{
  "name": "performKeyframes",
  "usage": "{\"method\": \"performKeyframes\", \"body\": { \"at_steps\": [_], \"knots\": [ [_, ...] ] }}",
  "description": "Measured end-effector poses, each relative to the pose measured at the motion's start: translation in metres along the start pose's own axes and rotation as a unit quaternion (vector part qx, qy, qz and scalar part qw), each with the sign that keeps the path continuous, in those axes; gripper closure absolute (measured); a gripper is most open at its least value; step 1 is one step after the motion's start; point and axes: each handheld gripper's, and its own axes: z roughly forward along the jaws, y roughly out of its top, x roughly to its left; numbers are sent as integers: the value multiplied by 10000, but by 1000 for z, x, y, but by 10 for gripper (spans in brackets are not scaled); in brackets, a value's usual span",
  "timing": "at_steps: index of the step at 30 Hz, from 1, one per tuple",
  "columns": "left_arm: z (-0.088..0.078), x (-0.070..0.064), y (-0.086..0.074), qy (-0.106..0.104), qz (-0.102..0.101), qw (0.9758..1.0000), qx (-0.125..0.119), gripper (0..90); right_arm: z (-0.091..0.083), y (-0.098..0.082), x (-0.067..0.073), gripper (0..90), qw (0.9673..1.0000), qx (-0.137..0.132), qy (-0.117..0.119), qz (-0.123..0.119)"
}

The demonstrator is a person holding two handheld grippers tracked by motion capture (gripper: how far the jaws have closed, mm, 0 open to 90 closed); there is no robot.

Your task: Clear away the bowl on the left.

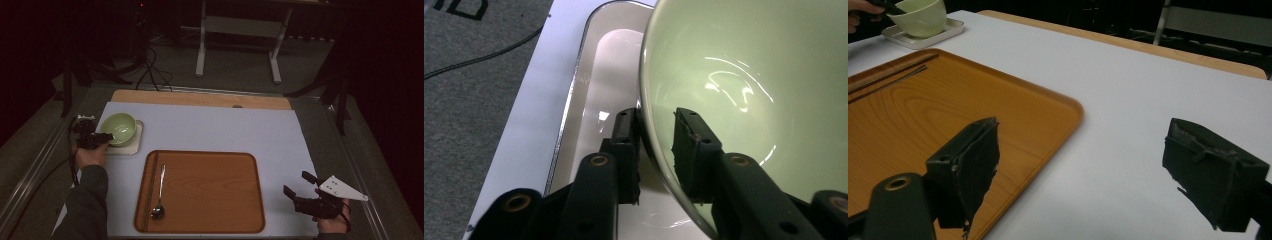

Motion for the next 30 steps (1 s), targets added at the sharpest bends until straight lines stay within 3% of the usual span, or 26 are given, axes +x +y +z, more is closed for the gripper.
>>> {"method": "performKeyframes", "body": {
  "at_steps": [5, 13, 16, 20, 30],
  "knots": [
    [0, -3, 1, -13, -44, 10000, 12, 840, -1, 0, 0, 147, 10000, -1, -4, -5],
    [-3, -3, 1, -83, -138, 9998, 65, 847, -1, 0, -1, 146, 10000, -17, -15, 12],
    [-6, -3, 2, -106, -147, 9998, -1, 845, -1, 0, -1, 147, 10000, -15, -21, 17],
    [-14, -3, 3, -292, -217, 9992, -136, 846, -1, 0, -1, 147, 10000, -18, -27, 17],
    [-37, -11, 9, -411, -3, 9987, -316, 844, -1, 0, -1, 146, 10000, -18, -28, 17]
  ]
}}
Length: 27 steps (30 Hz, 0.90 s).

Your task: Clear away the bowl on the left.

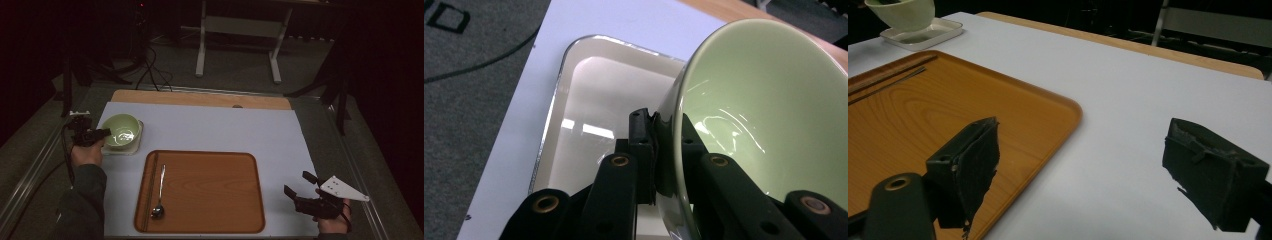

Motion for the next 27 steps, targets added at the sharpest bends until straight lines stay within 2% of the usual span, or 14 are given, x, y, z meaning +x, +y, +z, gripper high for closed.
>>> {"method": "performKeyframes", "body": {
  "at_steps": [11, 15, 22, 27],
  "knots": [
    [-22, -14, 7, -200, 227, 9995, -82, 842, 0, 0, 0, 146, 10000, -8, 5, -9],
    [-31, -23, 8, -290, 396, 9988, -62, 842, 1, 0, 0, 147, 10000, -19, 13, -11],
    [-38, -40, 8, -472, 627, 9969, -10, 841, 1, 0, 0, 146, 10000, -19, 7, -15],
    [-42, -54, 7, -626, 833, 9945, 35, 840, 0, 0, 0, 146, 10000, -9, 5, -19]
  ]
}}
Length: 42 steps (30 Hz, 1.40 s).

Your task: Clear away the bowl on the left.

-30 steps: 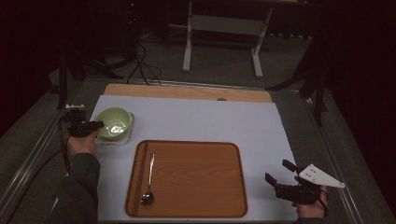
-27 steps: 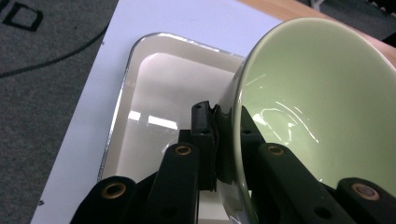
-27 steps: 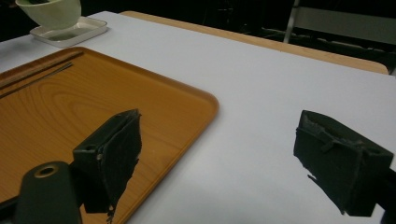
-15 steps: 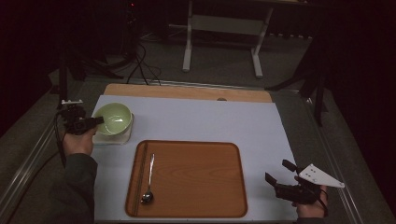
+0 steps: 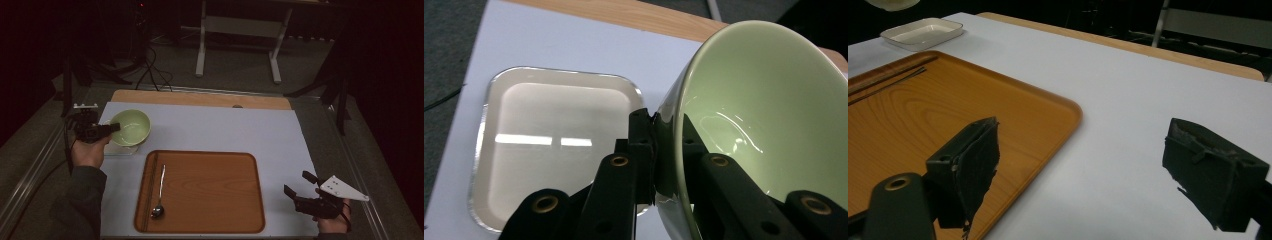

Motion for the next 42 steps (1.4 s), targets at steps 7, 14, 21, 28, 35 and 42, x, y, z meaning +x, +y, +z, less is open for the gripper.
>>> {"method": "performKeyframes", "body": {
  "at_steps": [7, 14, 21, 28, 35, 42],
  "knots": [
    [-1, -20, 0, -214, 262, 9994, 66, 839, 0, 0, -1, 146, 10000, -4, -5, 5],
    [-5, -35, 0, -391, 453, 9981, 122, 838, -1, 0, -2, 146, 10000, -6, -25, 5],
    [-7, -48, -1, -552, 622, 9964, 166, 837, -1, 0, -2, 146, 10000, -8, -27, 9],
    [-8, -61, -2, -665, 757, 9947, 184, 837, -1, -1, -2, 146, 10000, -15, -26, 20],
    [-5, -74, -7, -827, 925, 9921, 210, 835, -1, -1, -2, 146, 10000, -12, -25, 17],
    [-2, -85, -11, -938, 1080, 9894, 257, 834, -1, -1, -2, 146, 10000, -13, -28, 20]
  ]
}}
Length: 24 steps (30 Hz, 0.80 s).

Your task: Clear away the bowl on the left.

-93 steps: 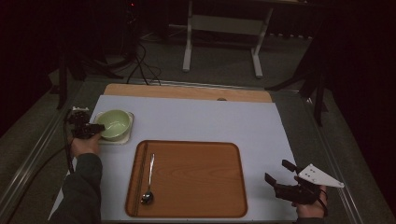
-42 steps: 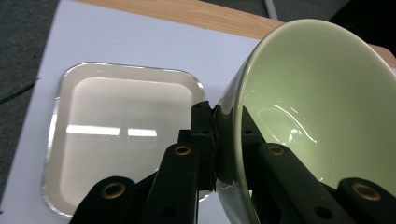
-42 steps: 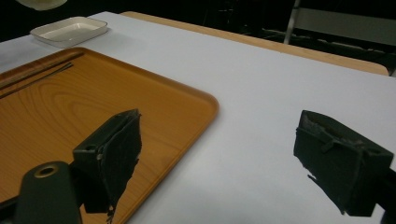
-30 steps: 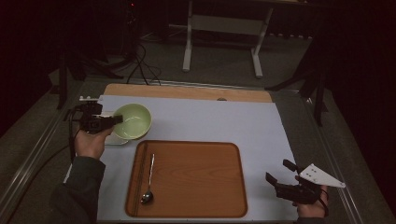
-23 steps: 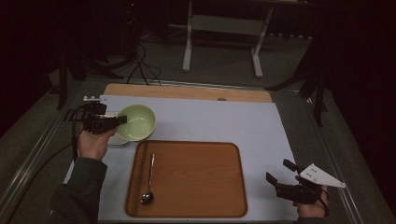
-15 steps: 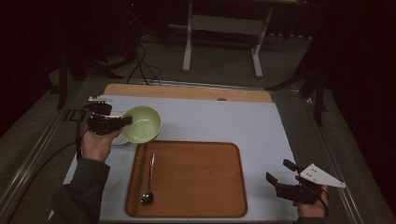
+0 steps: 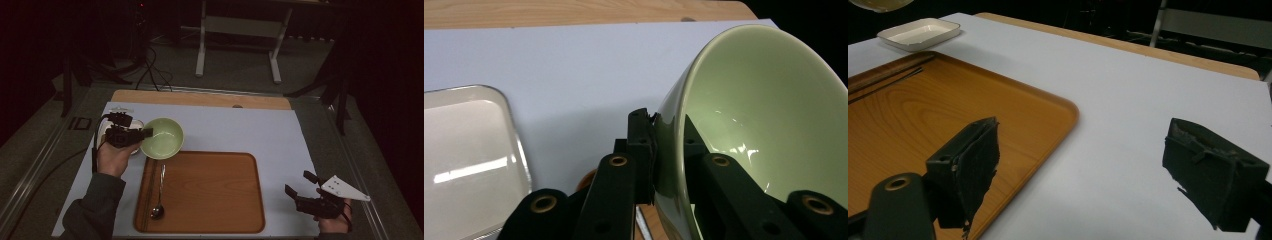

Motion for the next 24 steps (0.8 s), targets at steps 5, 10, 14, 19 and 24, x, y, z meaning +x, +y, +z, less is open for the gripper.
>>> {"method": "performKeyframes", "body": {
  "at_steps": [5, 10, 14, 19, 24],
  "knots": [
    [6, -11, -3, -59, 150, 9998, 101, 834, 0, 0, 0, 146, 10000, 5, 1, -9],
    [14, -20, -7, -127, 283, 9992, 246, 834, 0, 0, 0, 146, 10000, 1, 1, -9],
    [19, -25, -10, -155, 343, 9988, 320, 835, 0, 0, 0, 146, 10000, 2, 3, -8],
    [24, -30, -13, -181, 395, 9983, 389, 835, 0, 0, 0, 146, 10000, 11, 9, -10],
    [30, -34, -18, -246, 419, 9977, 470, 835, 0, 0, 0, 146, 10000, 6, 8, -10]
  ]
}}
